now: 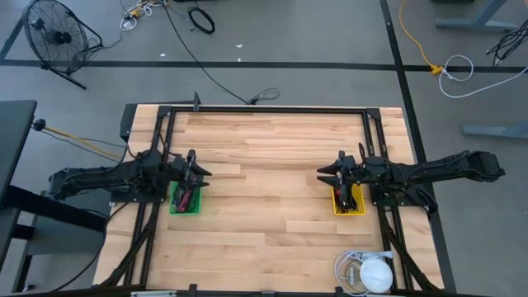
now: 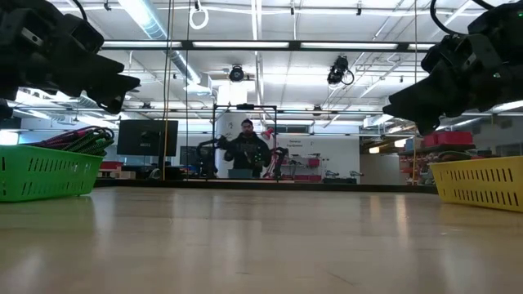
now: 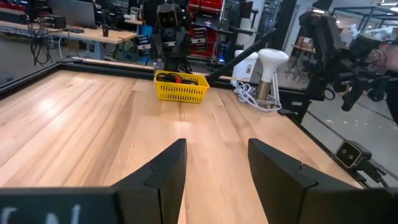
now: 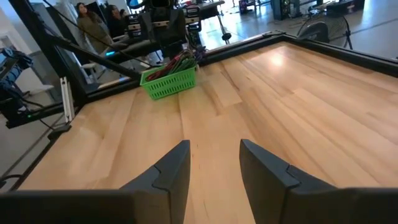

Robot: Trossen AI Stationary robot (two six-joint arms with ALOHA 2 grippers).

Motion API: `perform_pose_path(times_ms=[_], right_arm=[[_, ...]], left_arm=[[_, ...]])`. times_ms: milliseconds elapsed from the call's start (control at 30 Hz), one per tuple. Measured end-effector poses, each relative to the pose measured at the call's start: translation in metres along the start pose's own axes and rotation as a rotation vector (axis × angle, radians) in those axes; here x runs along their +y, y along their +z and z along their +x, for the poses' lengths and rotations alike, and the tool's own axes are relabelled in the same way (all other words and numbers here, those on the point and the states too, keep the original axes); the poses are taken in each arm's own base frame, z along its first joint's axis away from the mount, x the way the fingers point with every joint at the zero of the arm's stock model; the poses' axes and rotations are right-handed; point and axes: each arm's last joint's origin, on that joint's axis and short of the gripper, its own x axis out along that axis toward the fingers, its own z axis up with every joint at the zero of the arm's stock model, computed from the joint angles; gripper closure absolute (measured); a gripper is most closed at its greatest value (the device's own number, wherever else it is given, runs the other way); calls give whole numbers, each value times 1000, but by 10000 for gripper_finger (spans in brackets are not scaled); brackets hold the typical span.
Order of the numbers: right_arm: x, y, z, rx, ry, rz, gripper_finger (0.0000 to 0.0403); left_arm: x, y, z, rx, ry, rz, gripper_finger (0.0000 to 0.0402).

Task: Pick & Place USB Port
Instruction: Return to Home Position

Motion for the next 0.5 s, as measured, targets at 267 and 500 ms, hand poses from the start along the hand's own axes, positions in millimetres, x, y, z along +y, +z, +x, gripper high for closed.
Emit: perform_pose_path(times_ms=[267, 500], right_arm=[[0, 0, 0, 0, 0, 0, 262], [2, 10, -8, -94, 9, 4, 262]], left_arm=[[0, 0, 0, 0, 0, 1, 225], [-3, 3, -2, -38, -21, 14, 225]])
